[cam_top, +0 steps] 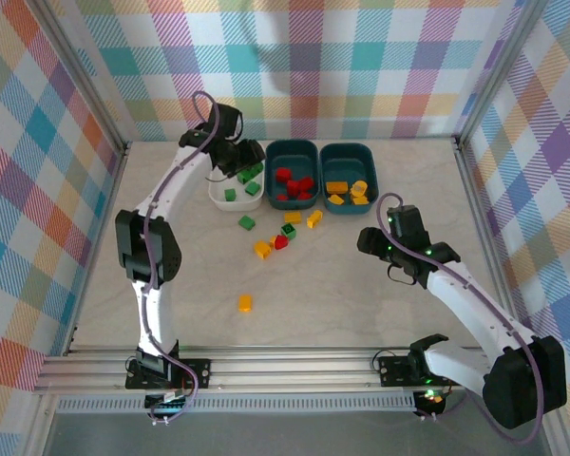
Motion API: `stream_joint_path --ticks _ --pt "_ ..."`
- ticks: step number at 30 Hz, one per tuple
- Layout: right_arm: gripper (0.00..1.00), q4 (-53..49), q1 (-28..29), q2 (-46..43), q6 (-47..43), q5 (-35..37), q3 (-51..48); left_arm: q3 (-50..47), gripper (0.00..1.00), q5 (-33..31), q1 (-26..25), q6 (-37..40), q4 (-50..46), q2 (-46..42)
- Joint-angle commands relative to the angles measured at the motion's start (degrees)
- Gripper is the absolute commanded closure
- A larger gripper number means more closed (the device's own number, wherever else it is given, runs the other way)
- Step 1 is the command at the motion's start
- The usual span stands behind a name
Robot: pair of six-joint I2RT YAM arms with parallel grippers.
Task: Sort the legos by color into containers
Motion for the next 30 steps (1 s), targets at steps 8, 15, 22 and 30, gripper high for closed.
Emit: stream_joint_path --ticks 8,15,22,30 --pt "0.27 -0.48 0.0 0.63 0.27 -2.67 -0.22 9.75 0.43 4.28 4.12 0.03 -4.75 12.61" --pt "0.27 -0.85 0.03 0.58 0.21 -3.31 0.46 11.66 0.26 1.47 4.91 -0.07 -6.77 16.12" --pt "0.26 -1.16 3.93 3.29 -0.86 -4.02 4.14 11.67 0.05 2.49 5.26 2.19 -6.75 9.0" --pt "0.27 1.12 20.5 18.41 -0.75 3.38 13.16 -21.67 0.0 0.75 5.26 -3.28 9.13 -17.17"
